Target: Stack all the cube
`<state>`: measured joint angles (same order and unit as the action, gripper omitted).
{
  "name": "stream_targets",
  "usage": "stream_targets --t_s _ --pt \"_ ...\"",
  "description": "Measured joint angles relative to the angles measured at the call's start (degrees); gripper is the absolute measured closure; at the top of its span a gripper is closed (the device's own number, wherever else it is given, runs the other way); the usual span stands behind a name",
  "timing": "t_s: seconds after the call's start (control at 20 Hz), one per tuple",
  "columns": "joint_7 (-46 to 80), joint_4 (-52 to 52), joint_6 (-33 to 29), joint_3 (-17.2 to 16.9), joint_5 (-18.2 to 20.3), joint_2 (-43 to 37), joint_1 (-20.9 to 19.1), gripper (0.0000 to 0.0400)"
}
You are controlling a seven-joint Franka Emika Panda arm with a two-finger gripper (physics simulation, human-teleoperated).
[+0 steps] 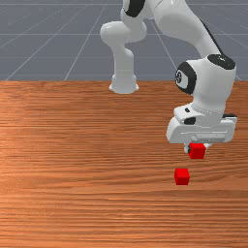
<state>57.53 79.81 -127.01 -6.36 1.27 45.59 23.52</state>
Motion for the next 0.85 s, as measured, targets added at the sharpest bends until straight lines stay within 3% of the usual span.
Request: stream_targets --t_s 0.3,0.7,0.75,0.85 --pt "-0.89 4.46 -4.45 0.10 -0.33 -2.36 0.38 0.0209" --pt "-1.36 0.31 -4.51 -0.22 0.48 3.34 -1.88 0.0209" --pt "-1.37 0.15 -4.50 -0.17 0.51 3.53 -1.90 0.0127" --pt "-1.46 0.01 -4.58 -0.11 0.55 3.66 -1.93 0.0047"
